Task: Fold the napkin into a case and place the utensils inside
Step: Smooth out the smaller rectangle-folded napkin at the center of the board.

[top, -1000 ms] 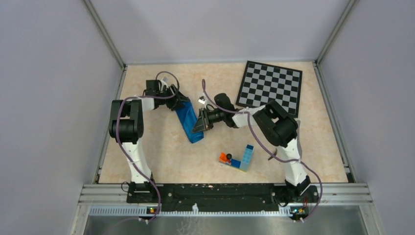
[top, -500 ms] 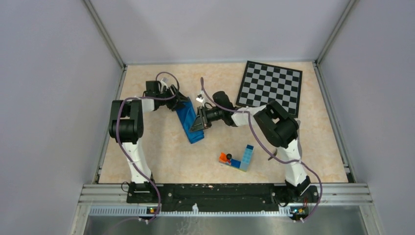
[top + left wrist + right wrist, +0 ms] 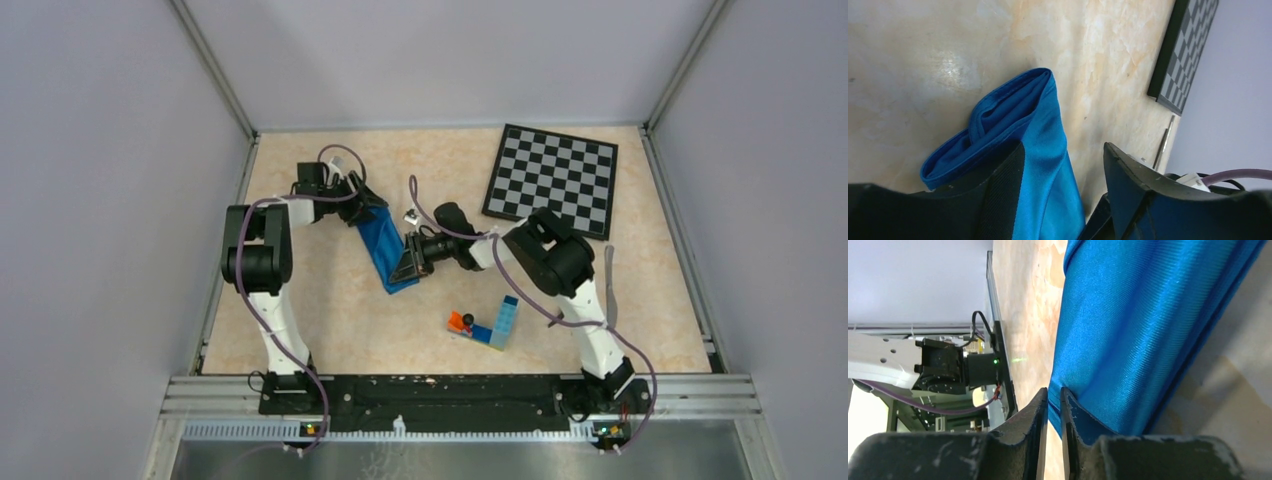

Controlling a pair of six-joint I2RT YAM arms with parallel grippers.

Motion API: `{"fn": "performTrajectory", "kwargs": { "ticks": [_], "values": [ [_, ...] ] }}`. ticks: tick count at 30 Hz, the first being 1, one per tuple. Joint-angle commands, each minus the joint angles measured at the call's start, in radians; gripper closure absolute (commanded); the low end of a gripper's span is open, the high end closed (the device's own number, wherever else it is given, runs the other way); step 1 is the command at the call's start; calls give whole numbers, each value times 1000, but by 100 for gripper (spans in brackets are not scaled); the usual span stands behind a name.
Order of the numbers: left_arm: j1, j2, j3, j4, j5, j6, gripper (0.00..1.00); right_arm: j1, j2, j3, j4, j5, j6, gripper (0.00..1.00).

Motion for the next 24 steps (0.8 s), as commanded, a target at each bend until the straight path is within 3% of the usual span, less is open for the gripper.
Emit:
{"fn": "performTrajectory", "kwargs": {
  "ticks": [1,8,13,16,20,24],
  "values": [
    [8,-76,48,-155,-85,89,32,12,-84,93,-70,22,-15,84],
    [7,-301,64,-354,-180,207,17,-28,-313,98,-434,144,-234,70],
    [-19,-554,-141,-427,-263,235,10,-48,-523,10,-716,384,-442,54],
    [-71,-717,-286,-461,-319,221,9,-56,-636,-78,-729,428,-457,47],
    [-149,-886,-500,-392,-324,115,7,-70,-758,-203,-651,424,-412,40],
    [-214,-956,-632,-332,-336,39,7,-80,-816,-271,-641,435,-404,39]
  ]
}}
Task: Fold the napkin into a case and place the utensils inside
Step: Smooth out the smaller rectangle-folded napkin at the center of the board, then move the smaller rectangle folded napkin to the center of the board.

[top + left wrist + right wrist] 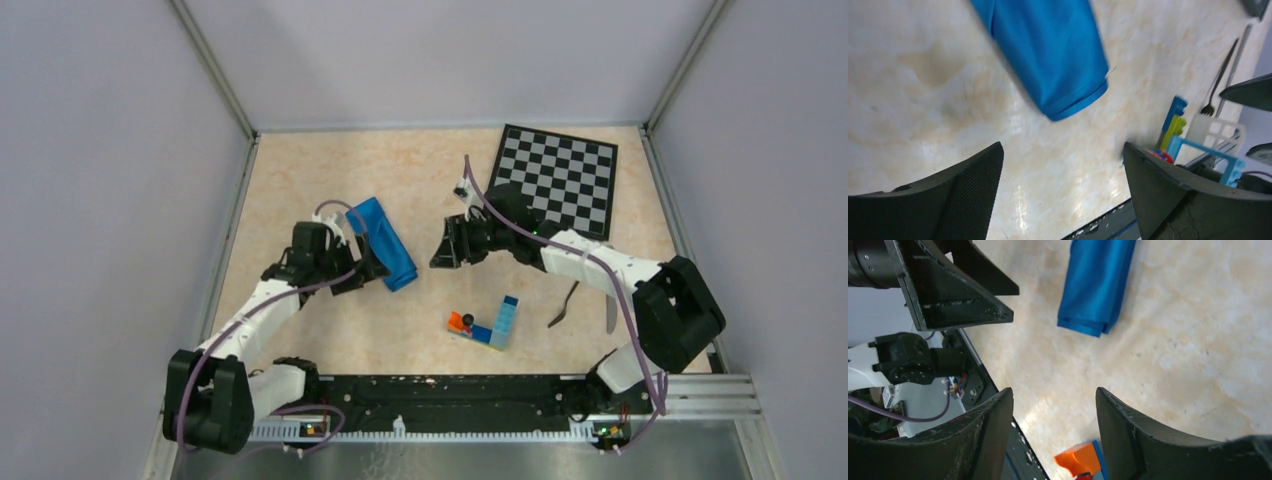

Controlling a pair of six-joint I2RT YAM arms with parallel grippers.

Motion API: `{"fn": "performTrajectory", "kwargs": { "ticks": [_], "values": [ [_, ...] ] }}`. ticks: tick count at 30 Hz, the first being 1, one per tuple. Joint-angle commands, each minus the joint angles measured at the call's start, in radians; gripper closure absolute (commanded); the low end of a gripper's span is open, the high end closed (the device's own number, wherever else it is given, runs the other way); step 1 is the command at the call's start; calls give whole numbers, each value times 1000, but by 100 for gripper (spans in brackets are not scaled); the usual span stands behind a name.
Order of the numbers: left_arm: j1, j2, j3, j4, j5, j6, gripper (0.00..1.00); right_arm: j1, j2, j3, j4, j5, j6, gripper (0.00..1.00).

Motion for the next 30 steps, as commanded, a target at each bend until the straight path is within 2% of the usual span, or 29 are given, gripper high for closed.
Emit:
{"fn": "performTrajectory", "kwargs": {
  "ticks": [1,5,11,16,20,22,25,28,30],
  "values": [
    [-64,-52,-109,62,-46,-105,7,-15,-73,-65,-7,34,-14,39],
    [-181,-3,-77,59,-156,-167,16,-21,-118,-121,3,30,-16,39],
    [-314,144,101,52,-339,-219,26,-29,-197,-167,-2,57,-18,40],
    [-348,464,381,67,-282,-143,33,-69,-274,-184,-42,93,-37,39],
    [-354,746,626,33,-162,-88,46,-106,-303,-177,-99,97,-72,40],
    [-353,845,702,-42,-169,-64,52,-123,-319,-184,-105,92,-73,40],
    [-353,852,668,-108,-229,-44,55,-136,-340,-190,-102,71,-68,40],
    [-348,737,512,-104,-261,-35,55,-138,-347,-192,-89,53,-69,40],
    [-331,657,432,-168,-318,-19,55,-140,-342,-192,-76,38,-66,39]
  ]
}}
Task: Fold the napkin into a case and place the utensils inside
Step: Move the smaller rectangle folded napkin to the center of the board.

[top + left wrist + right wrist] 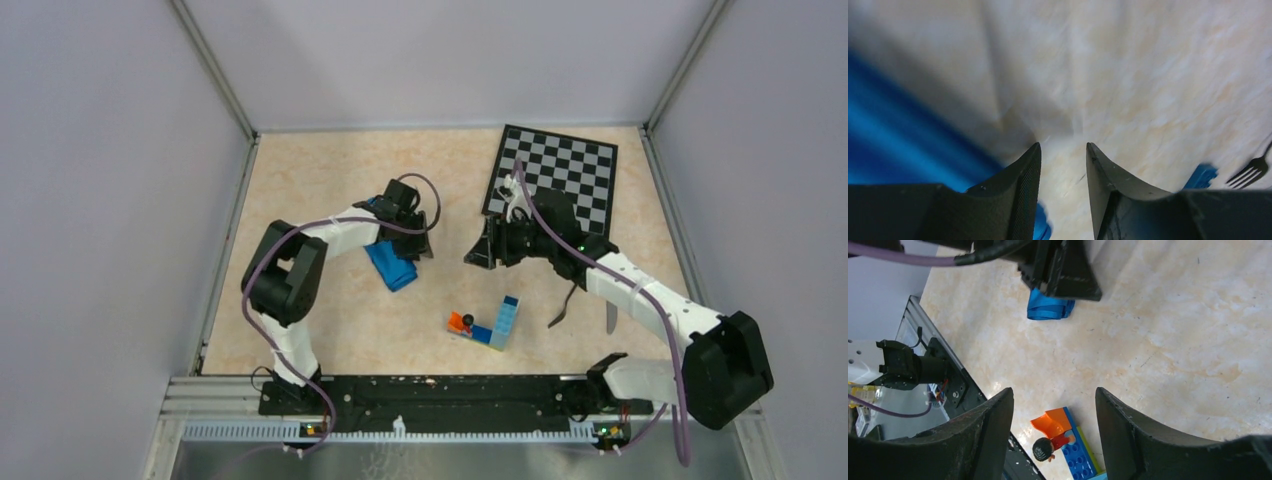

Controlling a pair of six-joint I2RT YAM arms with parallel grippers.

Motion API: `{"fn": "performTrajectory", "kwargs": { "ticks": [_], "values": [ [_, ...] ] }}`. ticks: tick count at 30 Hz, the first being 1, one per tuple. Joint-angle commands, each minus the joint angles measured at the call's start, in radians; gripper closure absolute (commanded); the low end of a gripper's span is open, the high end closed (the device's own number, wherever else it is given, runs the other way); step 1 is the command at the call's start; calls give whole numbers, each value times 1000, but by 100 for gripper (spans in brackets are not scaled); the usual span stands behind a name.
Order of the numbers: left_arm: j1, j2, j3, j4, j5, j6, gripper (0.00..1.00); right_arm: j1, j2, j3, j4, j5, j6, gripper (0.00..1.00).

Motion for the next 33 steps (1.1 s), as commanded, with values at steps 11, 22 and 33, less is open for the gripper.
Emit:
{"fn": "performTrajectory", "kwargs": {
  "ticks": [11,22,33],
  "values": [
    [451,-607,-461,-177,-9,137,31,-14,7,-36,109,-116,21,40],
    [452,-659,-484,-59,6,15,37,-14,-9,-46,102,-107,15,40],
    [454,-614,-620,254,-98,-171,34,-14,-26,-40,92,-93,9,40]
  ]
}}
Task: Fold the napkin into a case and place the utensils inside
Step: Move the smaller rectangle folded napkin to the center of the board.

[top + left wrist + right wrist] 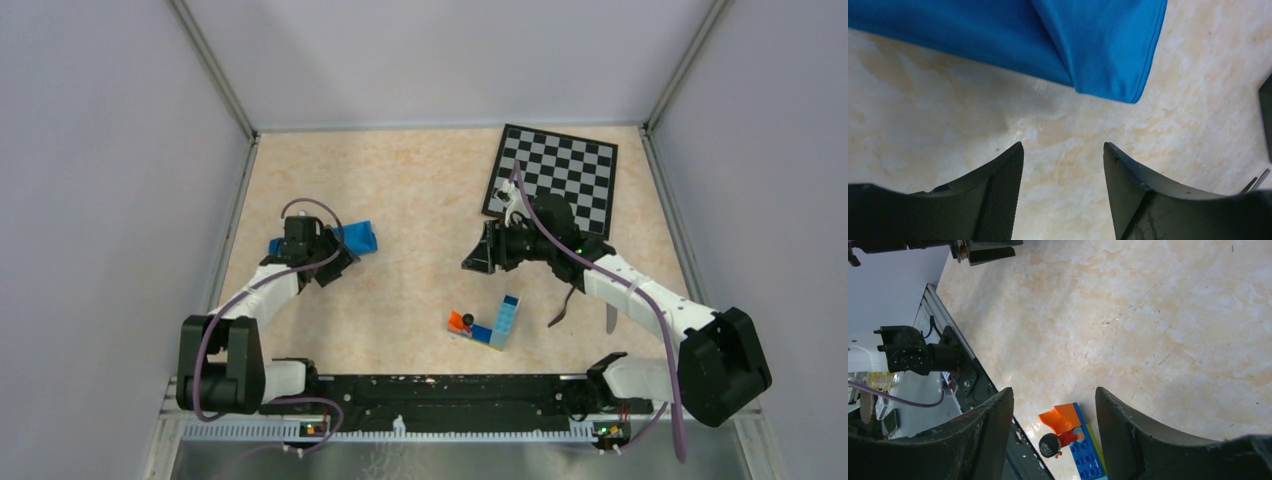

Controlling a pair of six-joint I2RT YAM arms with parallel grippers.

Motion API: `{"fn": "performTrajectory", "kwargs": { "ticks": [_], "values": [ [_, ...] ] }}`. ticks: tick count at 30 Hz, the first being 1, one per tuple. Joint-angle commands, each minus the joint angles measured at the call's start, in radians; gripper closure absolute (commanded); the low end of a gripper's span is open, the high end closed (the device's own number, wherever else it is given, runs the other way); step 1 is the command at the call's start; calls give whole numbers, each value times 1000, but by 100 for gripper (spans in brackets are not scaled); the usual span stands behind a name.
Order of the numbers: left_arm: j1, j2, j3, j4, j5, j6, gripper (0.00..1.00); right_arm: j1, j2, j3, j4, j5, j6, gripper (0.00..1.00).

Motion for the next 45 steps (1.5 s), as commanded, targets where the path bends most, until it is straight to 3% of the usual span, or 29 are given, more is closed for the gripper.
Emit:
{"fn": "performTrajectory", "kwargs": {
  "ticks": [1,7,12,17,21,26,33,40,45],
  "values": [
    [3,65,-7,219,-27,-69,33,-7,-33,8,30,1,-9,40],
    [18,263,88,352,-41,-53,36,-7,-19,15,34,8,-11,40],
    [52,453,299,309,-37,7,37,-9,-9,24,27,16,-15,39],
    [53,457,398,210,-35,79,36,-14,-4,20,31,12,-16,39],
    [54,301,331,150,17,99,32,-19,-1,18,39,-3,-11,40],
    [183,124,204,286,180,53,30,-19,5,17,57,-31,-2,40],
    [428,239,212,382,472,-15,26,-19,-14,18,44,-32,-5,39],
    [514,309,75,427,447,-11,25,-20,-24,17,45,-36,-6,39],
    [540,415,77,396,381,23,23,-19,-23,18,49,-41,-3,39]
  ]
}}
